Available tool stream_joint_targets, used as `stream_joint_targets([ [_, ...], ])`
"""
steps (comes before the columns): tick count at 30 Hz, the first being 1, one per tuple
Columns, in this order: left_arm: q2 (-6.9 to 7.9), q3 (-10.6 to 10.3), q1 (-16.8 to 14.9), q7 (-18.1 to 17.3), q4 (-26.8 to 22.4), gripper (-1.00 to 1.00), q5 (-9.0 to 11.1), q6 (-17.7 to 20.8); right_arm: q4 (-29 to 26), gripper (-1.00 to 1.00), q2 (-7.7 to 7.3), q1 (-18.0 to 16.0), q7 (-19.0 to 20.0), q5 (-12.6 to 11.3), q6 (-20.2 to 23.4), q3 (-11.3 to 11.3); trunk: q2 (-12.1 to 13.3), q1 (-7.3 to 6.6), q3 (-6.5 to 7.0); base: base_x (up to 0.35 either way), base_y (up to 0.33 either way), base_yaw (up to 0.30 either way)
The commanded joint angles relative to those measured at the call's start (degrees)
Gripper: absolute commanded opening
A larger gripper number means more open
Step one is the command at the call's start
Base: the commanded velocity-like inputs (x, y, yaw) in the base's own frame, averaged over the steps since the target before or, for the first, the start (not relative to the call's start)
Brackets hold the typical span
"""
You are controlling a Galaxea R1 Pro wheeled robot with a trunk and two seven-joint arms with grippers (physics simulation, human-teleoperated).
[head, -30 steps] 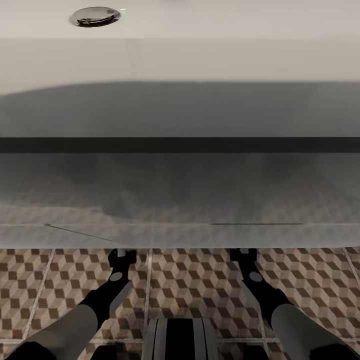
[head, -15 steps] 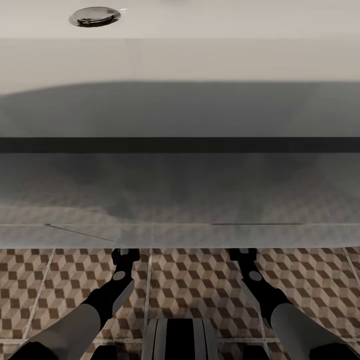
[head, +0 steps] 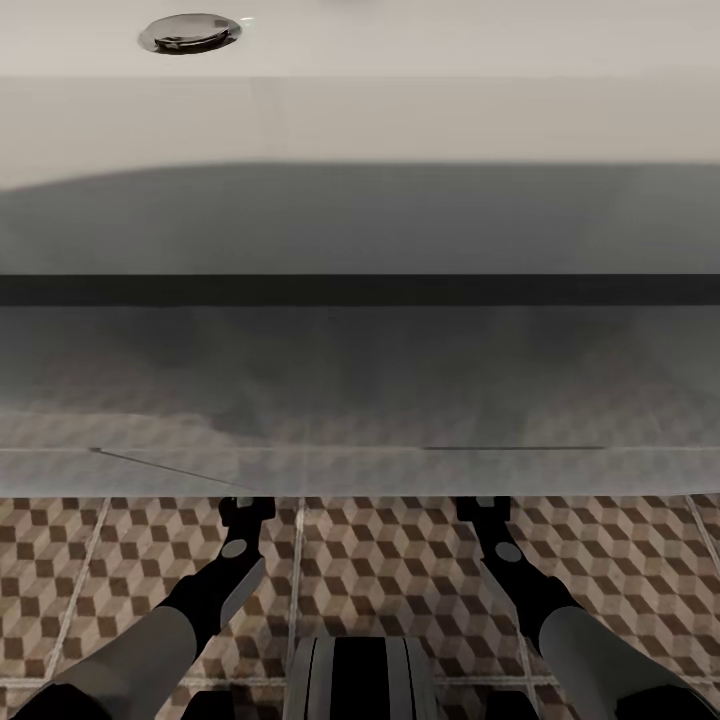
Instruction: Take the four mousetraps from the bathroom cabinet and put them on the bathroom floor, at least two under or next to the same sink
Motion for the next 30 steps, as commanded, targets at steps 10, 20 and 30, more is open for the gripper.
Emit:
stream_joint_targets([
  [10,0.10,-0.4,0.0,0.0,0.0,-1.00,1.0,-0.8,0.0,-1.00,-0.05,0.0,-0.3,-0.6,-0.2,0.4,0.0,-0.01,-0.03,0.000,0.000,0.000],
  [20,0.08,-0.2,0.0,-2.5,0.2,-1.00,0.7,-0.3,0.0,-1.00,-0.05,0.0,-0.3,-0.8,-0.2,0.4,0.0,-0.01,-0.03,0.000,0.000,0.000],
  [30,-0.04,0.2,-0.2,0.1,0.0,-1.00,0.5,1.9,0.5,-1.00,-0.05,0.0,-0.3,-1.0,-0.1,0.5,0.0,-0.01,-0.03,0.000,0.000,0.000],
])
